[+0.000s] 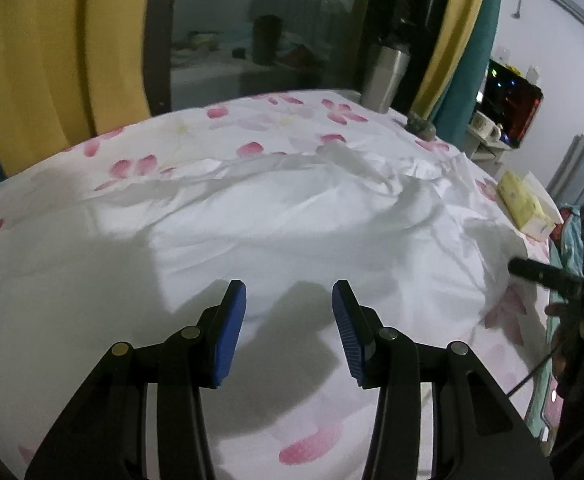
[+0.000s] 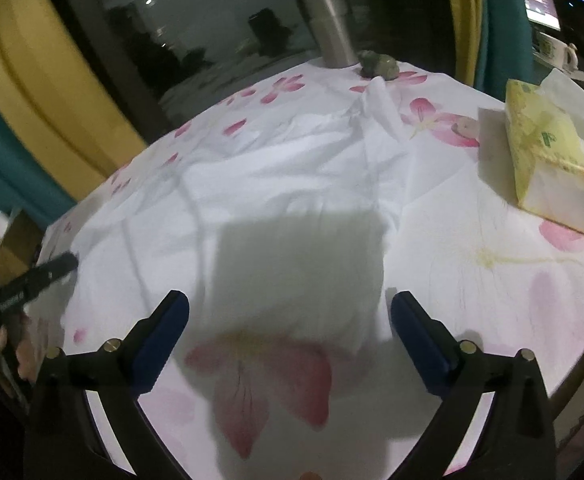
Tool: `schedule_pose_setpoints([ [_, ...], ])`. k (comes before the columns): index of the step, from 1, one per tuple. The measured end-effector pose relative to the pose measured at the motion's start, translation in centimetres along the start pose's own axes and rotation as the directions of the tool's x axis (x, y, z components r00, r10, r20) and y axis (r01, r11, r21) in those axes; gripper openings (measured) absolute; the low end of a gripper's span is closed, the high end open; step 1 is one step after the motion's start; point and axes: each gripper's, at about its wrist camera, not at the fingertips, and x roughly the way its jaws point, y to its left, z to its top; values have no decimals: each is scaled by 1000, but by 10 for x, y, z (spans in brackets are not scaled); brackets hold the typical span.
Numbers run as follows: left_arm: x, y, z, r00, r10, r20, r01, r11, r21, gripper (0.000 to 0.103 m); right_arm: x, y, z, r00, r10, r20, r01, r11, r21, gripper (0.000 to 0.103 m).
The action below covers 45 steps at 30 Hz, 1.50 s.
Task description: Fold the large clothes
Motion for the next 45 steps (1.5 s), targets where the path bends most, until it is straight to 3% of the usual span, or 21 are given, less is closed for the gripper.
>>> schedule_pose_setpoints([
  [3, 17, 0, -1, 999, -1, -45, 1, 1000, 3, 50, 10, 1, 10, 999, 31, 19, -31, 999, 42, 101],
  [9, 24, -6, -3, 999, 32, -31, -30, 999, 40, 51, 31, 17, 24, 991, 125, 43, -128, 988, 82, 102],
  [11, 24, -9, -4, 998, 50, -29, -48, 997, 53, 52, 38, 27, 26, 988, 149, 30, -151, 987, 56, 94],
  [12, 25, -9, -4, 998, 55, -29, -54, 997, 57, 52, 41, 31, 27, 987, 157, 14, -157, 987, 39, 67],
  [13, 25, -10, -4, 998, 60, -28, -58, 996, 62, 52, 46, 35, 27, 989, 151, -8, -150, 988, 27, 26],
  [14, 26, -10, -3, 998, 63, -29, -61, 996, 64, 52, 50, 37, 27, 986, 166, -30, -165, 986, 32, 21],
  [26, 21, -6, -4, 999, 26, -31, -23, 994, 104, 52, 12, 88, 52, 977, 200, 81, -188, 973, -137, 16],
  [31, 4, 11, -1, 999, -35, -19, 36, 998, 45, 52, 0, 121, 63, 970, 217, 111, -191, 960, -207, 15],
  [45, -65, 84, -9, 995, 33, 99, -29, 999, -40, 52, 2, 206, 69, 965, 243, 98, -197, 920, -340, 15],
])
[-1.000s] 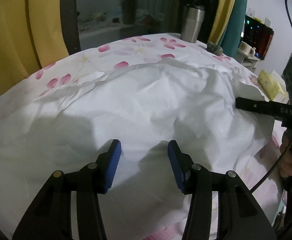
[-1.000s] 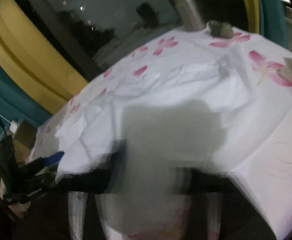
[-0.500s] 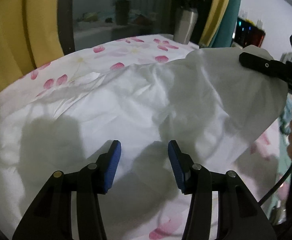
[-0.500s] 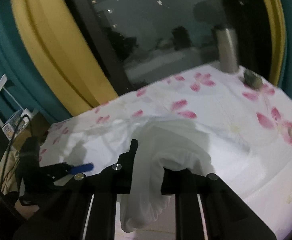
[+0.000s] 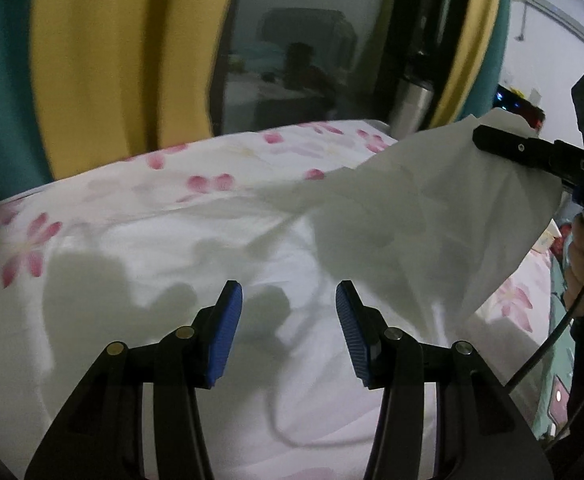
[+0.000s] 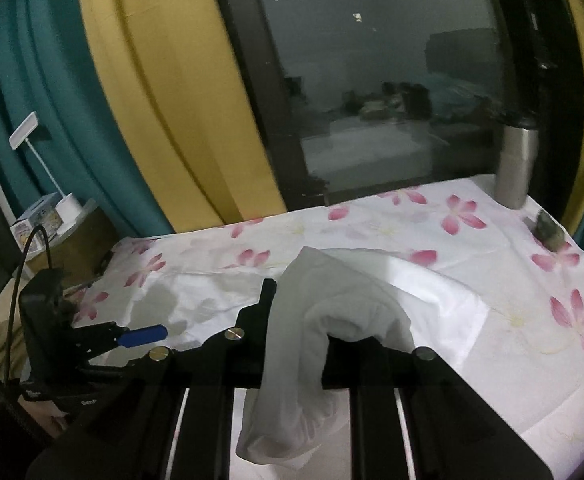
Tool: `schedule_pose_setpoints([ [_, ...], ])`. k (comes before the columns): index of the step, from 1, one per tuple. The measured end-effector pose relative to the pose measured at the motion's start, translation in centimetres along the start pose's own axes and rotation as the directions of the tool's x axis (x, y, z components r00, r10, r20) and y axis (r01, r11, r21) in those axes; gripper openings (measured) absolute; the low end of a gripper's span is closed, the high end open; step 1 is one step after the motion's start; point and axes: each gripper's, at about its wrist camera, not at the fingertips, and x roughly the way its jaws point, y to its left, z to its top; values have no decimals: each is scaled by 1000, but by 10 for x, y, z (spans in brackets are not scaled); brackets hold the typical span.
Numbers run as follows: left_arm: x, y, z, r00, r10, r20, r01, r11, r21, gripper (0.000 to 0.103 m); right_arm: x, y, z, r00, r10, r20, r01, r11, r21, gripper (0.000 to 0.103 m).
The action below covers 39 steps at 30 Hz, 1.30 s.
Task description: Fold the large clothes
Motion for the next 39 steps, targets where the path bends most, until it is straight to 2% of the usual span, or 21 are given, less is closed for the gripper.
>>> schedule_pose_setpoints([
  [12, -30, 71, -20, 994, 108, 10, -106, 989, -98, 52, 59, 72, -1, 990, 104, -92, -115, 986, -119, 15],
  [24, -52, 116, -29, 989, 147, 22, -142, 977, -162, 52, 129, 139, -32, 948, 177, -266, -235, 950, -206, 14],
  [27, -58, 126, -32, 987, 160, 24, -153, 972, -176, 52, 145, 153, -43, 928, 169, -331, -253, 940, -229, 15],
  [32, -67, 146, -41, 982, 188, 15, -180, 960, -212, 52, 166, 178, -67, 862, 161, -481, -331, 897, -292, 20],
  [35, -71, 156, -45, 980, 199, 10, -191, 953, -234, 52, 170, 196, -78, 824, 183, -536, -399, 860, -319, 33],
  [36, -72, 160, -47, 979, 202, 5, -195, 951, -240, 52, 169, 201, -81, 814, 196, -547, -423, 846, -325, 45],
  [37, -73, 164, -49, 980, 201, 1, -195, 949, -248, 52, 170, 210, -85, 801, 203, -563, -448, 828, -338, 67],
  [39, -76, 170, -52, 978, 206, -7, -201, 943, -266, 52, 167, 223, -91, 793, 205, -574, -475, 798, -371, 82],
])
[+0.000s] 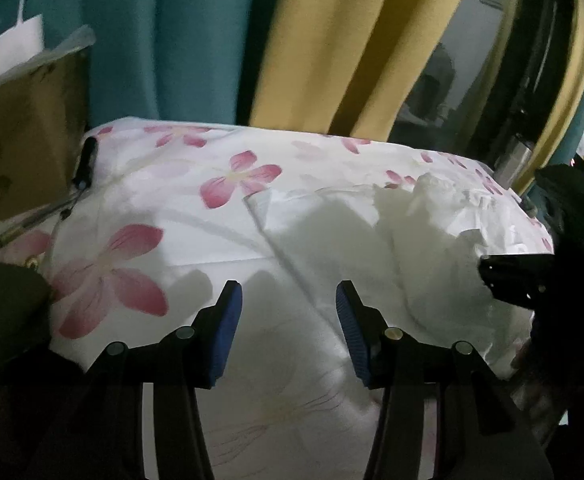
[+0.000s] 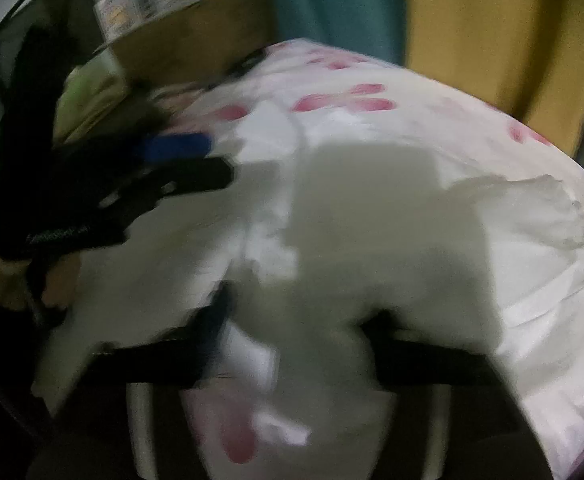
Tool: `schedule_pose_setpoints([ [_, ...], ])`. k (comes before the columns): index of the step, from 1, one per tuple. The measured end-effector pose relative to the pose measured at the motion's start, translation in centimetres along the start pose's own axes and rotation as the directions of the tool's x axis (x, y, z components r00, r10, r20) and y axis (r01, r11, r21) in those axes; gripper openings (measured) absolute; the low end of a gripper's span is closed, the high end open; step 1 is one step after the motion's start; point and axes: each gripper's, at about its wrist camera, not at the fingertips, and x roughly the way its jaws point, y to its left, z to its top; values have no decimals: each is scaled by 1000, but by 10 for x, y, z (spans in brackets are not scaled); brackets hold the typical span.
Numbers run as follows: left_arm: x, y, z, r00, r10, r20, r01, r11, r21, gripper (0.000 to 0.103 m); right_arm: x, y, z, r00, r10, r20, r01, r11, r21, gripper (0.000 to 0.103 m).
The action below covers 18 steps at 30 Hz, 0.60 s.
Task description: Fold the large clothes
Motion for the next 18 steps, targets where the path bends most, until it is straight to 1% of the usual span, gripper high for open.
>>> schedule_pose_setpoints([
  [4, -7, 11, -4, 999, 33, 1, -33, 999, -19, 52, 0, 27, 4, 998, 58, 27, -55, 995, -86, 82],
  [7, -13, 16, -4, 998, 56, 4, -55, 998, -26, 52, -2, 44, 7, 995, 86, 50, -78, 985, -151, 83],
  [10, -21, 15, -1, 997, 81, 15, -81, 997, -17, 52, -9, 56, 7, 996, 62, 67, -49, 981, -188, 85],
  [12, -26, 12, 1, 995, 90, 30, -90, 996, -8, 54, -24, 59, 4, 995, 52, 91, -33, 980, -198, 85],
  [13, -27, 10, 2, 995, 91, 33, -91, 996, -5, 57, -30, 59, 3, 993, 56, 104, -34, 980, -198, 85],
  [15, -28, 4, 4, 995, 91, 39, -92, 996, 5, 57, -45, 59, -1, 989, 57, 134, -30, 981, -192, 85],
  [18, -28, -11, 8, 996, 82, 45, -83, 996, 29, 57, -67, 52, -12, 984, 32, 176, -3, 986, -164, 85],
])
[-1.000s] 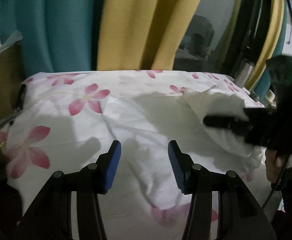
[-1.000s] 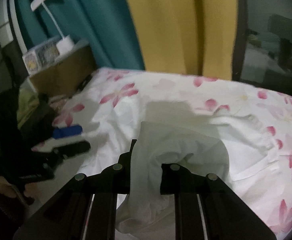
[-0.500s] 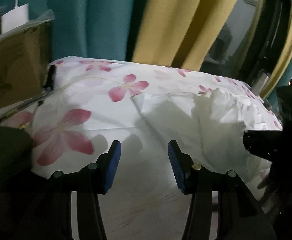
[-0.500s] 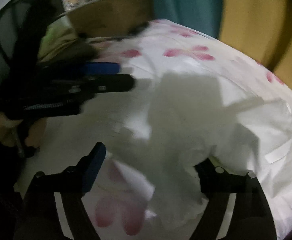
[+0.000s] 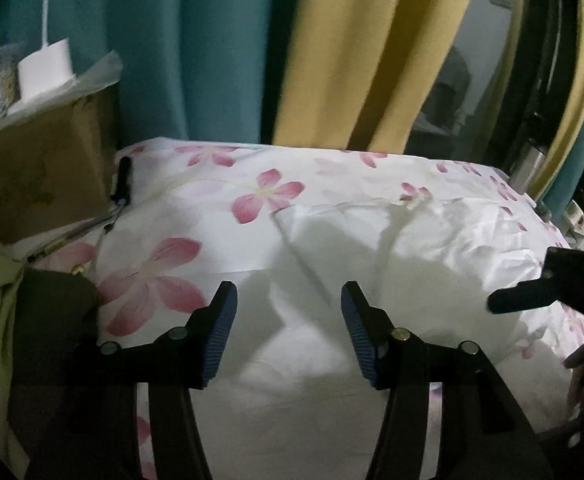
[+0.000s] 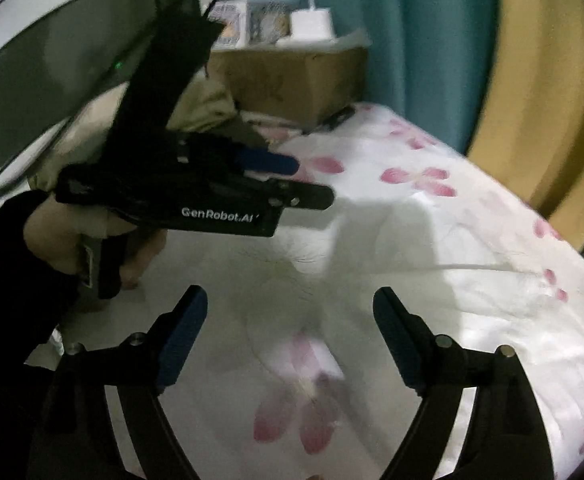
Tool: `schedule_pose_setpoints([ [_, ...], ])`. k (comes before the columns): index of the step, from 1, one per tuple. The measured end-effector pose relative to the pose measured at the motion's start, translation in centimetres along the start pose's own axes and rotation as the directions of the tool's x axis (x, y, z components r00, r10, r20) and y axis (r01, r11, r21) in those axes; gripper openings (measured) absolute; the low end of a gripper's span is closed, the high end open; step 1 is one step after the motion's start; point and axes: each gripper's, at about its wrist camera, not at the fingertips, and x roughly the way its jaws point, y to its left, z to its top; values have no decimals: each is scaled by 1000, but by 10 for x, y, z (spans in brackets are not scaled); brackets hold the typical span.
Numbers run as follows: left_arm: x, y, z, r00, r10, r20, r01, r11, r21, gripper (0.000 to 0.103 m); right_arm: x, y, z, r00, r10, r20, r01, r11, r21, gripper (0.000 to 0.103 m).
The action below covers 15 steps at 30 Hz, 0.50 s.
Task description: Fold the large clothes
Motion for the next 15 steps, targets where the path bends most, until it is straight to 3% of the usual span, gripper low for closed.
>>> schedule_pose_setpoints([
  [8, 10, -62, 10, 997, -81, 7, 80, 992, 98, 58, -39, -40, -48, 991, -130, 12, 127, 980, 156, 85],
  [15, 32, -122, 5, 984, -167, -55, 175, 964, 201, 58, -63, -87, -93, 949, -311, -49, 311, 898, 312, 85],
])
